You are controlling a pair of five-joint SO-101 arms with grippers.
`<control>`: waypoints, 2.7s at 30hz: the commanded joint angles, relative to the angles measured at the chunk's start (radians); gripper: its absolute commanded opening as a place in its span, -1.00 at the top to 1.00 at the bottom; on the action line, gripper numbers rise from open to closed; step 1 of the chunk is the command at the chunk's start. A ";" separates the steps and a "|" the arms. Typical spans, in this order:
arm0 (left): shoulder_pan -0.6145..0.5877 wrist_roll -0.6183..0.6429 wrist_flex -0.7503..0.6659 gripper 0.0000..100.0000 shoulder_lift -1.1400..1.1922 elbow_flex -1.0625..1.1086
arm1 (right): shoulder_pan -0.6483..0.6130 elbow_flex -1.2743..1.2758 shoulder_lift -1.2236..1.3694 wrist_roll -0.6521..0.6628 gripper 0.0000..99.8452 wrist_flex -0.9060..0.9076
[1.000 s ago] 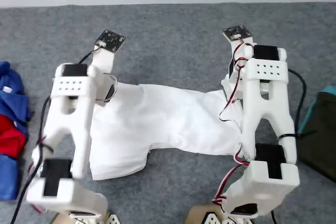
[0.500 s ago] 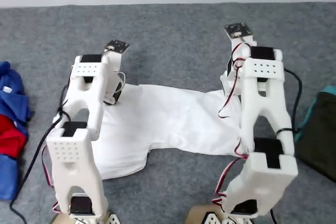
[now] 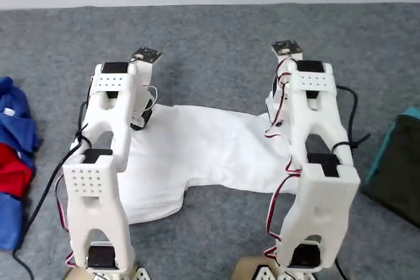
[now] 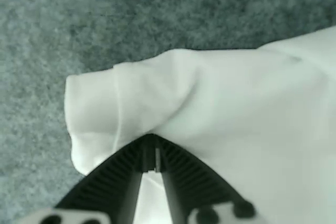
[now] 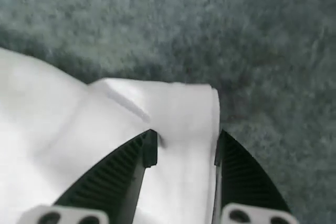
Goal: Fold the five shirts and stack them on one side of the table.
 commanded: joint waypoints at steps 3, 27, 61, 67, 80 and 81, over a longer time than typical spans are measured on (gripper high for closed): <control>-0.002 0.009 0.000 0.99 0.008 -0.027 | -0.015 -0.143 0.051 -0.009 0.62 -0.005; 0.000 0.003 0.000 0.99 0.009 -0.027 | 0.173 -0.180 -0.050 0.032 0.98 0.077; 0.026 0.009 0.072 0.99 -0.048 -0.081 | 0.104 -0.180 -0.237 0.051 0.65 0.208; 0.066 0.005 0.097 0.99 -0.253 -0.099 | 0.104 -0.180 -0.245 0.051 0.95 0.311; 0.048 -0.040 0.284 0.99 -0.588 0.082 | 0.104 -0.155 -0.269 0.120 0.98 0.463; 0.051 -0.048 0.284 0.99 -0.629 0.147 | 0.101 -0.126 -0.289 0.120 0.98 0.461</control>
